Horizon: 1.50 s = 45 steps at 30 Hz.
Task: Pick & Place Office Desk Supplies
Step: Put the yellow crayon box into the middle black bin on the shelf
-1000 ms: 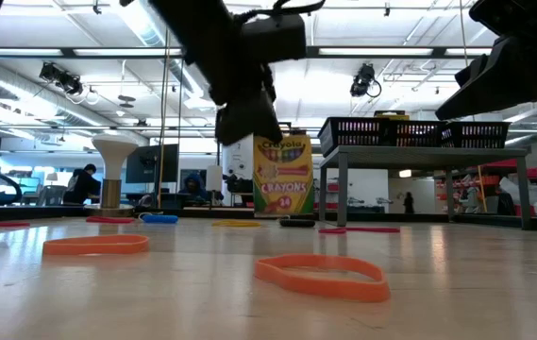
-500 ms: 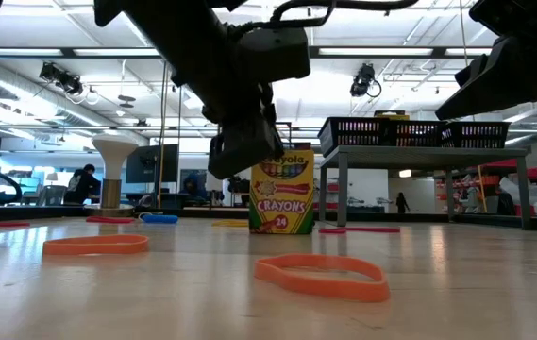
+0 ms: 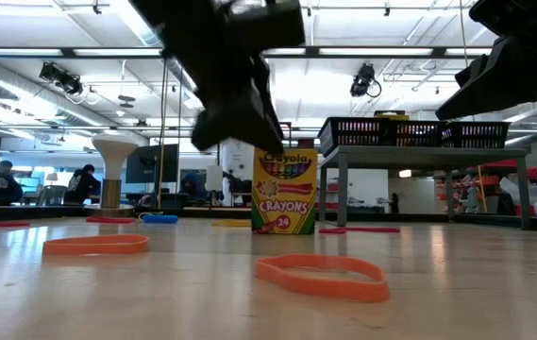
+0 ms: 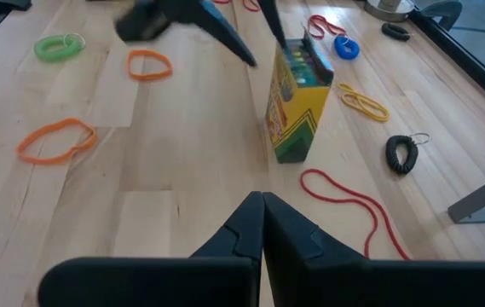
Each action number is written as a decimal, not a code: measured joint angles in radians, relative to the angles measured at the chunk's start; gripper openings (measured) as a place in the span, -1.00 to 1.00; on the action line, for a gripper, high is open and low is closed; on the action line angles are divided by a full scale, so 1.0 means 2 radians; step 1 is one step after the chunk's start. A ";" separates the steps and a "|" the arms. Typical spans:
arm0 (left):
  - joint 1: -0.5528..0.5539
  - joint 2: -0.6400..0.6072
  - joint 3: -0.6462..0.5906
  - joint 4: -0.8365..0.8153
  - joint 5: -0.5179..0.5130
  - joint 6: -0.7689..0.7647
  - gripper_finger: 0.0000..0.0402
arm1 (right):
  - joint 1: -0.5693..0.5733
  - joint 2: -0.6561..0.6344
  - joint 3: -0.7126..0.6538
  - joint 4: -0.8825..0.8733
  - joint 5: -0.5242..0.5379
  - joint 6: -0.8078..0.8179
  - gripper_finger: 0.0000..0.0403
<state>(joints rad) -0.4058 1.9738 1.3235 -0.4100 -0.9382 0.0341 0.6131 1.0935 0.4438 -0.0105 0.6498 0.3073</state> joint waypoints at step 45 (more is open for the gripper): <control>0.136 -0.241 -0.629 0.886 0.286 -0.062 -0.67 | -0.247 0.125 0.213 -0.095 -0.209 -0.055 -0.21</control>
<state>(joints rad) -0.1330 1.4918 0.0663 1.3620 -0.3655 -0.0901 0.1190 1.3439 0.8704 -0.2006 0.2313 0.1980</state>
